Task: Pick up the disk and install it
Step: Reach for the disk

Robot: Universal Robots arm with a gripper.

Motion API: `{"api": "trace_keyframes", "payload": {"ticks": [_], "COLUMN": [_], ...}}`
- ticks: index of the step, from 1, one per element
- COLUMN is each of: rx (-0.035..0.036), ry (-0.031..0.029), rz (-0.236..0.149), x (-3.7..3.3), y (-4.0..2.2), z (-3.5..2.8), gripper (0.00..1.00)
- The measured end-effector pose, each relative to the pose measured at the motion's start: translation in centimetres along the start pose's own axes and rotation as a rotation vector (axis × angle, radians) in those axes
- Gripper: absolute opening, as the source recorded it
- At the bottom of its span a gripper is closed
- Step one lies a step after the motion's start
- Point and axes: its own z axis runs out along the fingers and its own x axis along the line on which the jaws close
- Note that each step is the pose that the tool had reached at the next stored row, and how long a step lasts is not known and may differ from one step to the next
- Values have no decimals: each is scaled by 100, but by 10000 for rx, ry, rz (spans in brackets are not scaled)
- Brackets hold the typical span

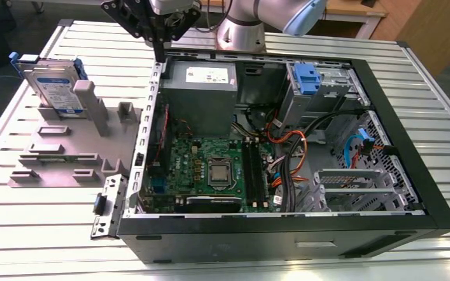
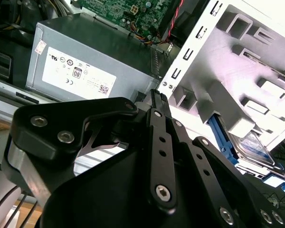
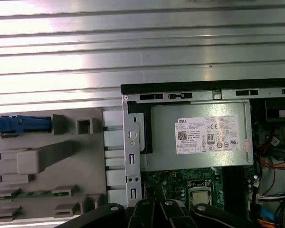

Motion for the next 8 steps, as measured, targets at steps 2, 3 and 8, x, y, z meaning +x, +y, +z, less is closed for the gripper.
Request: {"api": "trace_keyframes", "payload": {"ticks": [2, 3, 8], "rx": [1, 1, 0], "ry": [0, 0, 6], "rz": [0, -1, -1], "x": [18, 29, 96], "y": [1, 2, 10], "z": [0, -1, 0], "gripper": [11, 11, 11]}}
